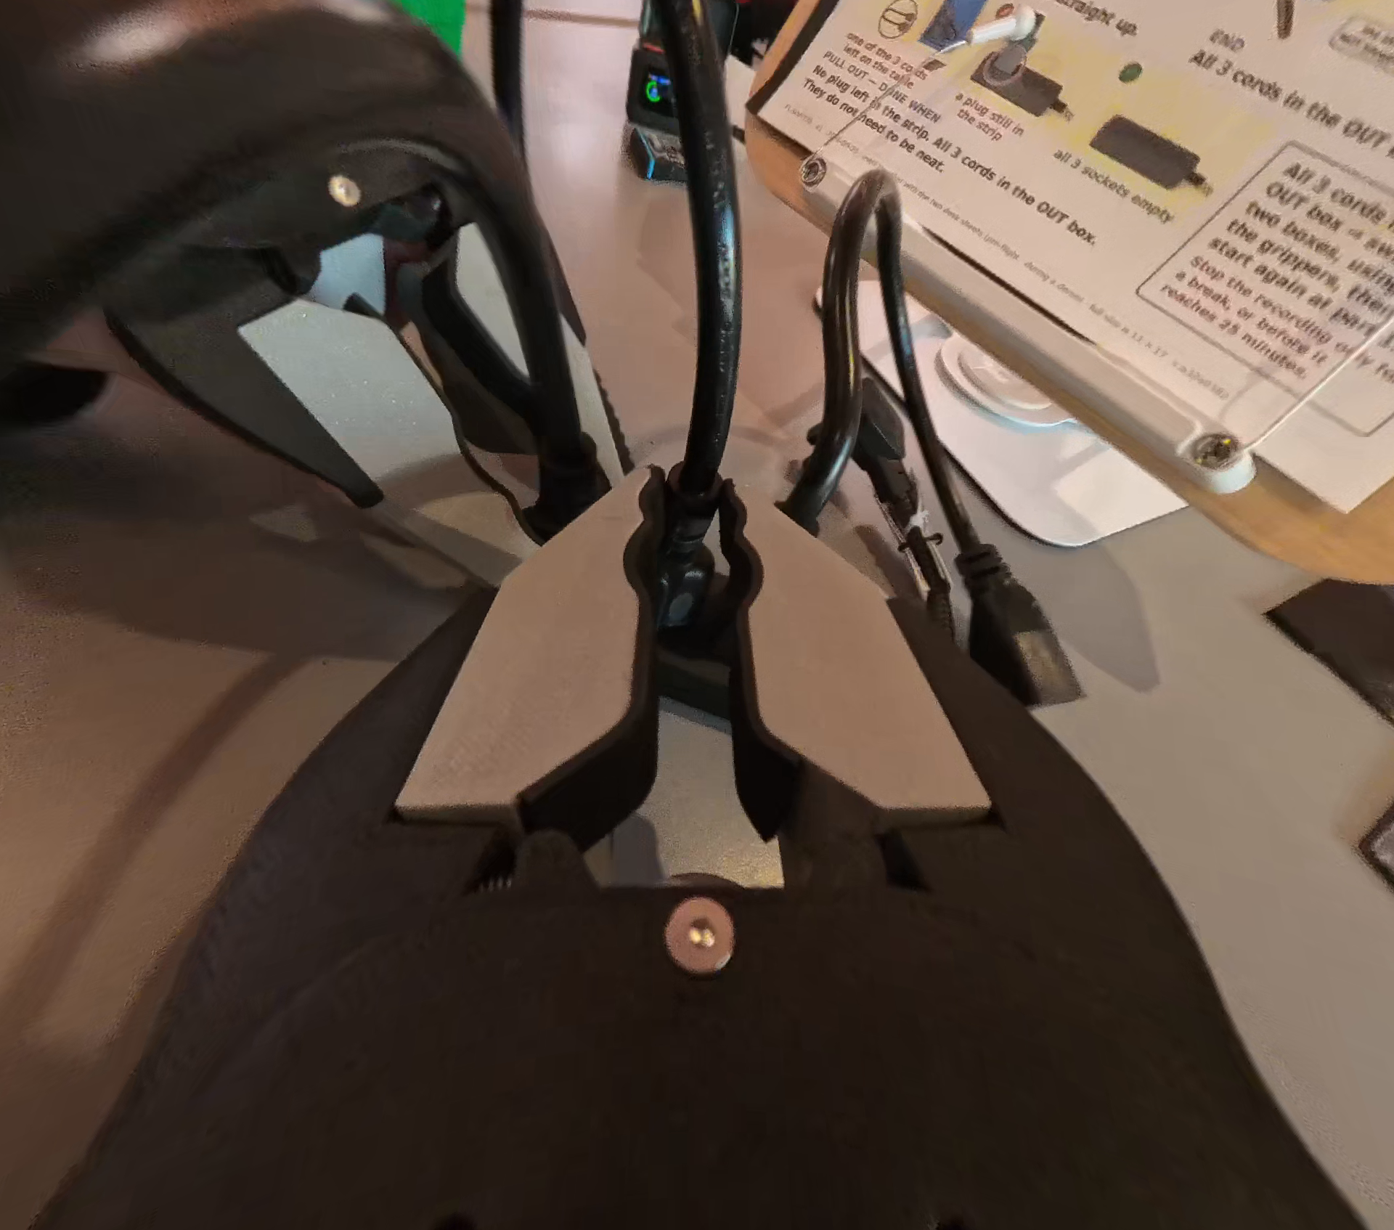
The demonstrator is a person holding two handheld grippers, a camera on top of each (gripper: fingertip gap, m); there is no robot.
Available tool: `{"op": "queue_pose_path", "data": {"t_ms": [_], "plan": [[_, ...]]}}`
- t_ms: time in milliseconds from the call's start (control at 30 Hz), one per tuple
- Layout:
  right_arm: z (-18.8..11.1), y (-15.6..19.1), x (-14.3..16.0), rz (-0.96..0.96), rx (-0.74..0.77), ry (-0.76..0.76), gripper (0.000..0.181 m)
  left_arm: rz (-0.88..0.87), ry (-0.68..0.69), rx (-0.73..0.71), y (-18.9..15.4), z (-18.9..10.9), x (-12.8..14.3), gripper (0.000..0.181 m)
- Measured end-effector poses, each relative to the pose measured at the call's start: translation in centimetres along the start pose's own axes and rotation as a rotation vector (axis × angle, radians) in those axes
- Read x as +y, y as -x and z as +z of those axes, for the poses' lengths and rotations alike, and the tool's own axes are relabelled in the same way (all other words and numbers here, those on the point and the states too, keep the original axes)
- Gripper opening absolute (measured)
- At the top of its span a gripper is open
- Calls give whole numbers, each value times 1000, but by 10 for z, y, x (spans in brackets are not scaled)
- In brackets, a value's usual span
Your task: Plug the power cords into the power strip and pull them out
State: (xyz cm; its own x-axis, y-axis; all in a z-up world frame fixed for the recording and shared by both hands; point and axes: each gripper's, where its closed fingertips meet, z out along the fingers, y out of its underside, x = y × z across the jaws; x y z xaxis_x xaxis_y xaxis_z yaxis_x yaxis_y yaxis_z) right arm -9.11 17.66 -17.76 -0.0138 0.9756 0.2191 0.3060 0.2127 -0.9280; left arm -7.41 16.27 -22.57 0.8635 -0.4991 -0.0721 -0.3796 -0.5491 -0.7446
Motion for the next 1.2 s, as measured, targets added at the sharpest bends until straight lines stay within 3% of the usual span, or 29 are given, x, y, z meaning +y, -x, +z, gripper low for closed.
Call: {"op": "queue_pose_path", "data": {"t_ms": [233,367,533,667,800,933,1067,1200], "plan": [[1,8,-2,-108,32,12,11,-9,-8,8,-4,0,1,25],[1,0,0,5,7,14,11,-14,-2,2,0,1,0,25],[-1,10,-4,-154,46,6,11,-20,-19,27,-5,-1,0,25],[-1,1,1,-58,38,35,11,-16,-3,9,-3,2,1,25],[-1,9,-3,-107,33,16,11,-6,-10,15,-5,0,1,25],[2,-1,1,-16,32,39,11,-13,6,-10,1,3,1,25],[0,9,-3,-115,42,21,11,-14,-5,16,-3,-1,2,25],[2,-2,1,-33,55,42,11,-28,10,-5,1,3,0,25]]}}
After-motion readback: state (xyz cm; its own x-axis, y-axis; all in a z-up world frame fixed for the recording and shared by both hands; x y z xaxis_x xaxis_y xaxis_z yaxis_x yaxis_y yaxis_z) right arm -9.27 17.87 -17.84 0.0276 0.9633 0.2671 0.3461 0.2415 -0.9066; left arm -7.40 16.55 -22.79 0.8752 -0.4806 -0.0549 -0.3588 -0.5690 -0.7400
